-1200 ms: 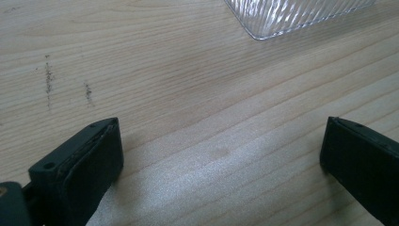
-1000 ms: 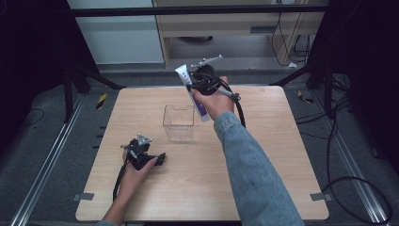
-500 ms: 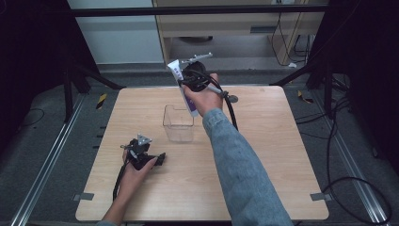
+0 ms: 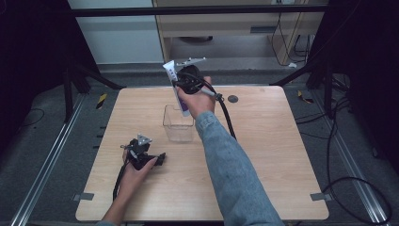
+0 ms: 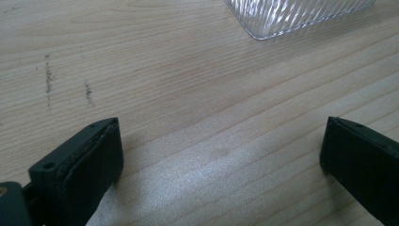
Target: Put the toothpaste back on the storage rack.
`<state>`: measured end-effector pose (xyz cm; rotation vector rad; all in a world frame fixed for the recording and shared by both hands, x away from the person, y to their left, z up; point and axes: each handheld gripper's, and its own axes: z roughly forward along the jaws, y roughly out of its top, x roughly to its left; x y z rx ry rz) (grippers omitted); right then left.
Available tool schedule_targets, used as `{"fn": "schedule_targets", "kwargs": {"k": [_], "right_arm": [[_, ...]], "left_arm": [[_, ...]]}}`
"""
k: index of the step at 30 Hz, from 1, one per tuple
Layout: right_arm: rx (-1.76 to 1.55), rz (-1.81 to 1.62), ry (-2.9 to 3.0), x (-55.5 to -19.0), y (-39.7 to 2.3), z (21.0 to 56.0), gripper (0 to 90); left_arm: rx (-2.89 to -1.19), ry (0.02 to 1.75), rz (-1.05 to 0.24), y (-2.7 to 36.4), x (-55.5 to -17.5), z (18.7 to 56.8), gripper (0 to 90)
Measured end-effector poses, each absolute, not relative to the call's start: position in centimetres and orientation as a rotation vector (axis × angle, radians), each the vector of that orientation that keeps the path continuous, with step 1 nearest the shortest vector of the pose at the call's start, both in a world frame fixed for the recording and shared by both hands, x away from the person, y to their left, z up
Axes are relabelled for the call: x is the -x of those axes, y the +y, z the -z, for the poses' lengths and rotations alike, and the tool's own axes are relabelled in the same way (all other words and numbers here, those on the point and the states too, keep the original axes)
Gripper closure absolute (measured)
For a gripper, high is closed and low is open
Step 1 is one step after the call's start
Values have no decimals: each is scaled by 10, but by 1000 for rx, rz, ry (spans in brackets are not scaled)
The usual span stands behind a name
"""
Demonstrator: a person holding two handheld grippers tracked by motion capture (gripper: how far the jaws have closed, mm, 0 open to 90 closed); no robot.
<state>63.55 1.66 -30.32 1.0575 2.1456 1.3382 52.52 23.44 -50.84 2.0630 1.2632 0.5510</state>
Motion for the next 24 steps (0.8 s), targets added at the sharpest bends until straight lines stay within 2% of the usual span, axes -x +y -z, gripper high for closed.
{"fn": "schedule_targets", "kwargs": {"k": [24], "right_arm": [[-1028,-1290,2198,-627,33,352,793]], "left_arm": [[-2063,1262,-550,234,-526,508,0]]}}
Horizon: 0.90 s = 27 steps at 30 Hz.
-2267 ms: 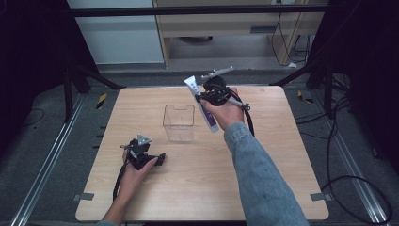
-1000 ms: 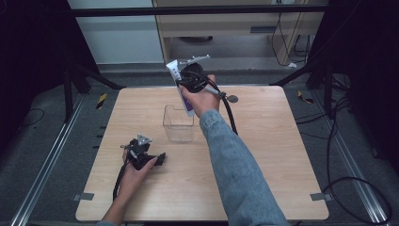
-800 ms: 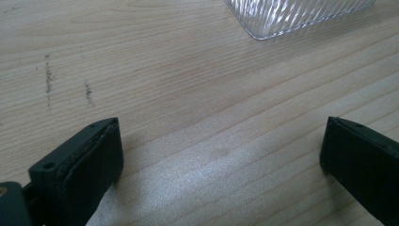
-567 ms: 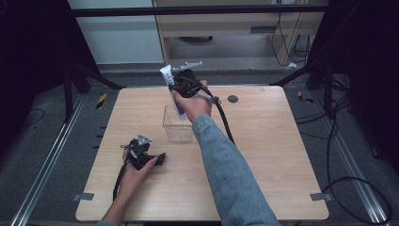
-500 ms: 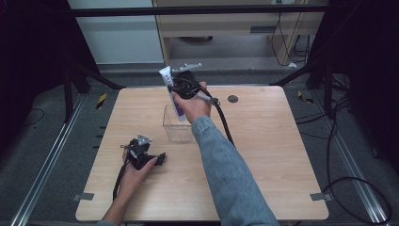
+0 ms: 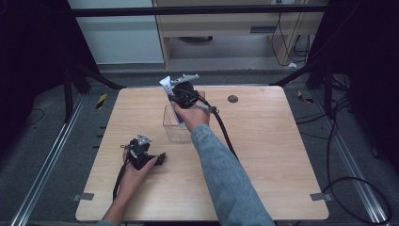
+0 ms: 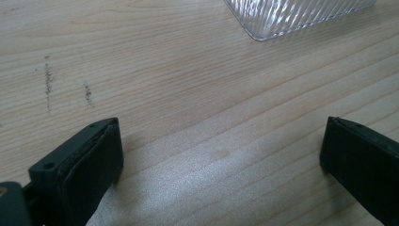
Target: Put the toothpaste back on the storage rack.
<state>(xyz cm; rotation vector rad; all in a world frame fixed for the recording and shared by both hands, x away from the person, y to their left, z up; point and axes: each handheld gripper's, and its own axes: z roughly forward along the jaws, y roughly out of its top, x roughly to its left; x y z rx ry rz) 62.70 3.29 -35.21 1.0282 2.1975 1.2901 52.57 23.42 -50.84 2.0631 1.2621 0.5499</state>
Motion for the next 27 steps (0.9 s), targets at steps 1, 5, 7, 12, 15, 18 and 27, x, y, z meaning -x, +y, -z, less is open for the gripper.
{"fn": "schedule_targets", "kwargs": {"k": [1,5,7,12,15,18,27], "right_arm": [[-1030,-1289,2199,-627,33,353,793],[-1020,-1301,2194,-626,31,357,793],[-1032,-1302,2196,-625,31,360,793],[-1032,-1303,2195,-624,32,365,793],[-1036,-1303,2200,-624,32,369,793],[-1031,-1302,2212,-624,33,372,793],[-1032,-1282,2237,-622,38,378,794]], "left_arm": [[-2063,1262,-550,234,-526,508,0],[-2065,1262,-549,234,-526,508,0],[-2066,1262,-549,234,-526,508,0],[-2066,1262,-549,234,-526,508,0],[-2066,1262,-550,234,-526,508,0],[-2065,1262,-549,234,-526,508,0],[-2063,1263,-549,234,-526,508,0]]}}
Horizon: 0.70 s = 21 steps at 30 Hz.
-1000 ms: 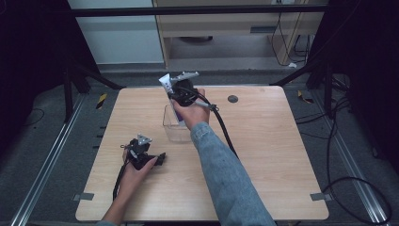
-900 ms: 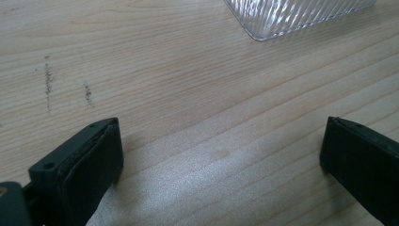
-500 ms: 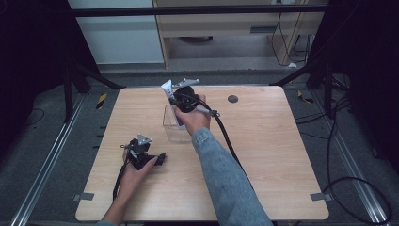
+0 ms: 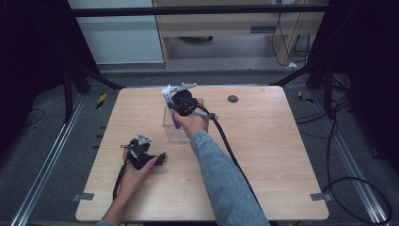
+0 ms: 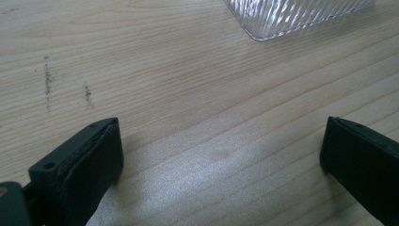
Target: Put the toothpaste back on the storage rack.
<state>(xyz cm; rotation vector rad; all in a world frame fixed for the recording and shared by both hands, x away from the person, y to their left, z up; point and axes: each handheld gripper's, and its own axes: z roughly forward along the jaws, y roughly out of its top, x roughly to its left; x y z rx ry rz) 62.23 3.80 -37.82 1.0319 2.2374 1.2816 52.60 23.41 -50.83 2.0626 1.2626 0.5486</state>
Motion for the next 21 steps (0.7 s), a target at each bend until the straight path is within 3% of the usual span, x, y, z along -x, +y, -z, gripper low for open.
{"fn": "schedule_targets", "kwargs": {"k": [21], "right_arm": [[-1063,-1237,2274,-624,33,384,797]], "left_arm": [[-2066,1261,-548,234,-526,508,0]]}}
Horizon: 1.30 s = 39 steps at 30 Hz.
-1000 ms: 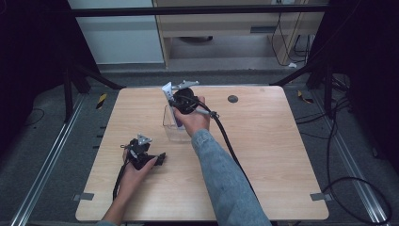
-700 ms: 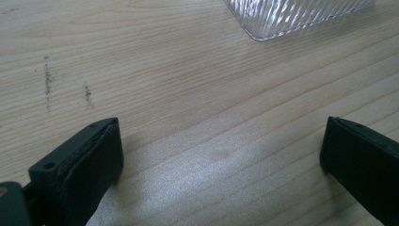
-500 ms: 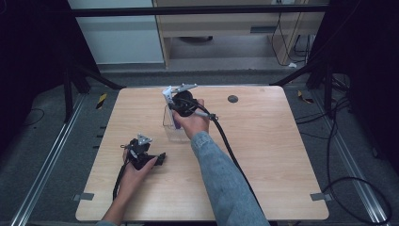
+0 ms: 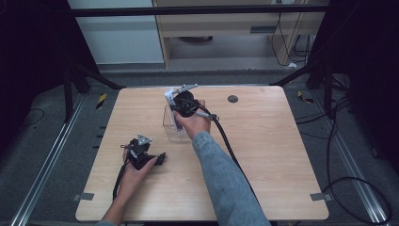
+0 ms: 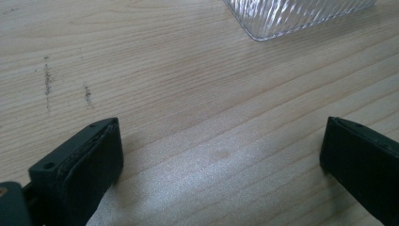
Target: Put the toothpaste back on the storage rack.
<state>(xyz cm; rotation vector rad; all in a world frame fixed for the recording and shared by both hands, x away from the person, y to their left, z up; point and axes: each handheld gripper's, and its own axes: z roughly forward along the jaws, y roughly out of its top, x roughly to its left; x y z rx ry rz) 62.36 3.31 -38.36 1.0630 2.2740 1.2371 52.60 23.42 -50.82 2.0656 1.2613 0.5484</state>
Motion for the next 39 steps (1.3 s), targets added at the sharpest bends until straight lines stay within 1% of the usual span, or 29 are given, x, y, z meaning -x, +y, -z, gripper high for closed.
{"fn": "schedule_targets", "kwargs": {"k": [14,29,39], "right_arm": [[-1081,-1213,2293,-627,37,390,797],[-1089,-1168,2307,-627,35,388,796],[-1094,-1167,2308,-634,44,390,790]], "left_arm": [[-2065,1261,-548,234,-526,508,0],[-2066,1261,-548,234,-526,508,0],[-2067,1260,-547,234,-526,508,0]]}}
